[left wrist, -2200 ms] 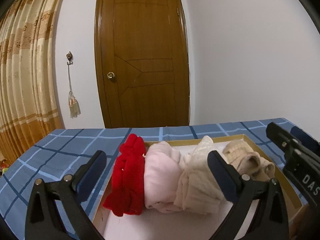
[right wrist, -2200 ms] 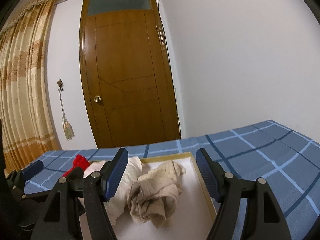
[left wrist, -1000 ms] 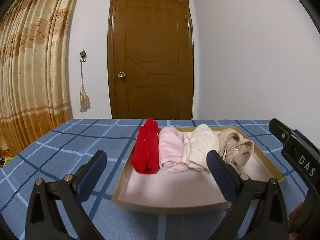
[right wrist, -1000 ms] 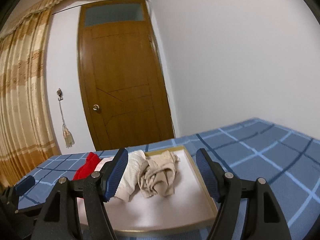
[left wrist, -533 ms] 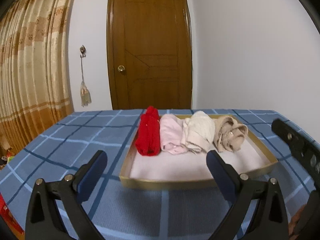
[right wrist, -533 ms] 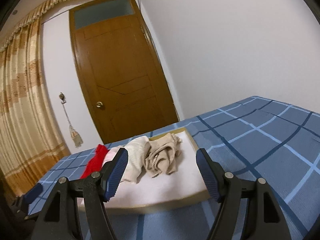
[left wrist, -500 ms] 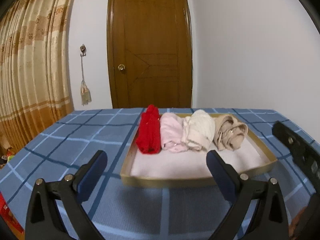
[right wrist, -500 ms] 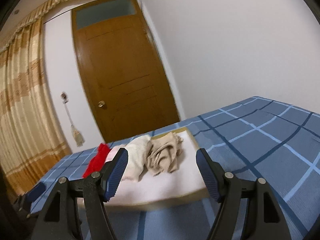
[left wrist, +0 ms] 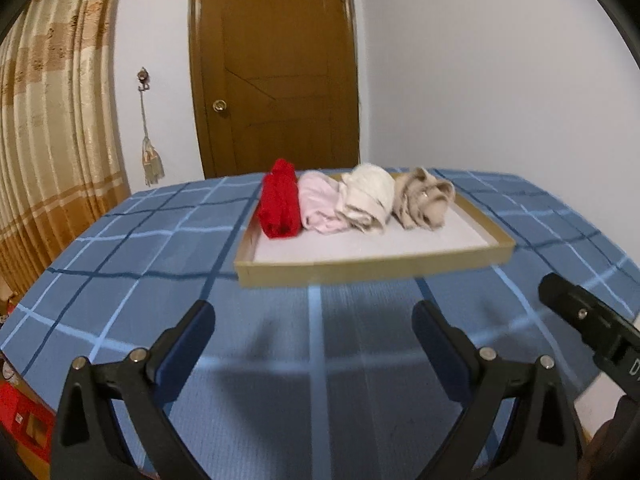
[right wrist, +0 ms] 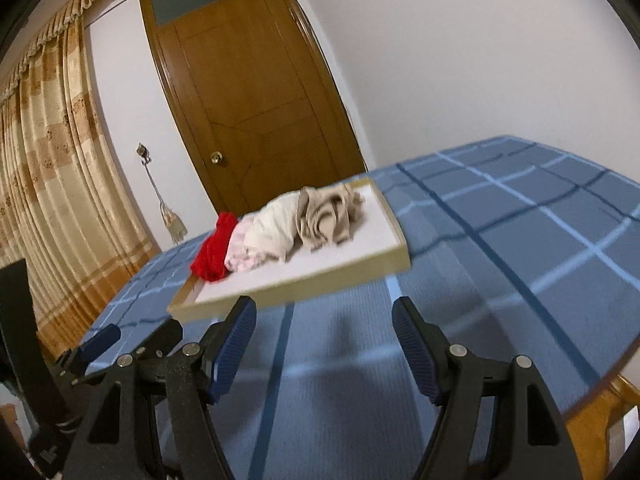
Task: Take underwear out of drawer
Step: 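Move both open tools down into the open drawer over the clothes, then grasp the dark red garment with the left tool while the right tool grasps the green-and-black striped garment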
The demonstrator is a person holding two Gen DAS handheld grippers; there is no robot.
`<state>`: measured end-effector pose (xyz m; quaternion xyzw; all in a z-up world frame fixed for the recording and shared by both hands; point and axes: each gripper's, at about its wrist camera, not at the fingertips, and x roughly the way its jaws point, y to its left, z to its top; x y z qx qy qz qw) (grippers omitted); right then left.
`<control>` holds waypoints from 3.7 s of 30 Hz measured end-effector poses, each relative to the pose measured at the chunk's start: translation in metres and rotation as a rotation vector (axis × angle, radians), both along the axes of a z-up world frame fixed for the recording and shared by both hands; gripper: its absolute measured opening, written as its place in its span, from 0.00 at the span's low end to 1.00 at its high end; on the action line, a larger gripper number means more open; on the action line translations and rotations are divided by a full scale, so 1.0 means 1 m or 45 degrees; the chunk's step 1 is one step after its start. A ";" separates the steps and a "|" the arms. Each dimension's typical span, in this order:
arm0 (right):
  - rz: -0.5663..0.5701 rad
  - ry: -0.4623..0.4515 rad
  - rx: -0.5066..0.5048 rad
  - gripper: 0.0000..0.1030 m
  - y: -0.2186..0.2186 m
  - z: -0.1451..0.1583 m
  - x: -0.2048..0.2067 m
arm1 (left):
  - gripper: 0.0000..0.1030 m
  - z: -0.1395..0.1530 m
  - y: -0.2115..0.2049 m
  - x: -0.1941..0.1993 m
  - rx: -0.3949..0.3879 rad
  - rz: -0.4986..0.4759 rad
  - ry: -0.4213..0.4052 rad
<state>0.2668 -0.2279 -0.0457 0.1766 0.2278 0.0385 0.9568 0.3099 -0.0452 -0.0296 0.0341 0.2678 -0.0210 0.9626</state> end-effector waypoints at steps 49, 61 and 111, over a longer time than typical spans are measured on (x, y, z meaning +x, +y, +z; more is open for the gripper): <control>0.747 0.961 -0.546 0.70 -0.014 -0.112 -0.100 | 0.98 -0.096 0.047 -0.110 0.114 -0.301 0.774; 1.195 1.260 -0.762 0.67 0.019 -0.157 -0.071 | 0.98 -0.110 0.048 -0.122 0.147 -0.393 1.039; 0.925 0.963 -0.688 0.66 0.008 -0.155 -0.058 | 0.85 -0.129 0.073 -0.084 -0.171 -0.117 1.202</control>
